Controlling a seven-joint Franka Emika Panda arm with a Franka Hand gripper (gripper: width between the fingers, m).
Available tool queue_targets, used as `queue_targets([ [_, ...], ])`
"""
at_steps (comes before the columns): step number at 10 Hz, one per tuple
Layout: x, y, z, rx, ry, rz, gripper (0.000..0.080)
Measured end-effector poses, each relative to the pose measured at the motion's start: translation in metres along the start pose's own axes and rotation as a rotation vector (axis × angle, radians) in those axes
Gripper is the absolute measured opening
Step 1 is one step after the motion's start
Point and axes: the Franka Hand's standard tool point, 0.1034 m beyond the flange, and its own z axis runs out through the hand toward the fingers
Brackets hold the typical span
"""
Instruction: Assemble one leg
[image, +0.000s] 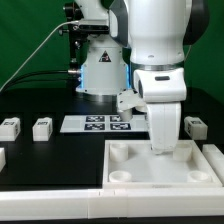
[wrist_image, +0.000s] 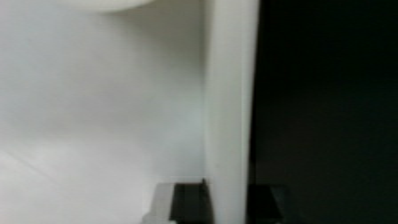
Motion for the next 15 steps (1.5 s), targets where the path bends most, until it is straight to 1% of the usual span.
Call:
queue_targets([
  [4,0.001,0.000,0.000,0.000,0.001,-0.005,0.0072],
  [6,-0.004,0.000,0.001,0.001,0.002,-0.009,0.0072],
  [8,-0.007,0.002,0.001,-0.006,0.004,0.000,0.0072],
  [10,-0.002,0.005,0.001,-0.003,0.004,0.014,0.0072],
  [11,0.000,0.005,0.001,0.003,0.004,0.011,0.0072],
  [13,0.006,0.004,0.001,0.003,0.007,0.003,0.0072],
  [15,0.007,0.003,0.002,0.003,0.009,0.001,0.0072],
])
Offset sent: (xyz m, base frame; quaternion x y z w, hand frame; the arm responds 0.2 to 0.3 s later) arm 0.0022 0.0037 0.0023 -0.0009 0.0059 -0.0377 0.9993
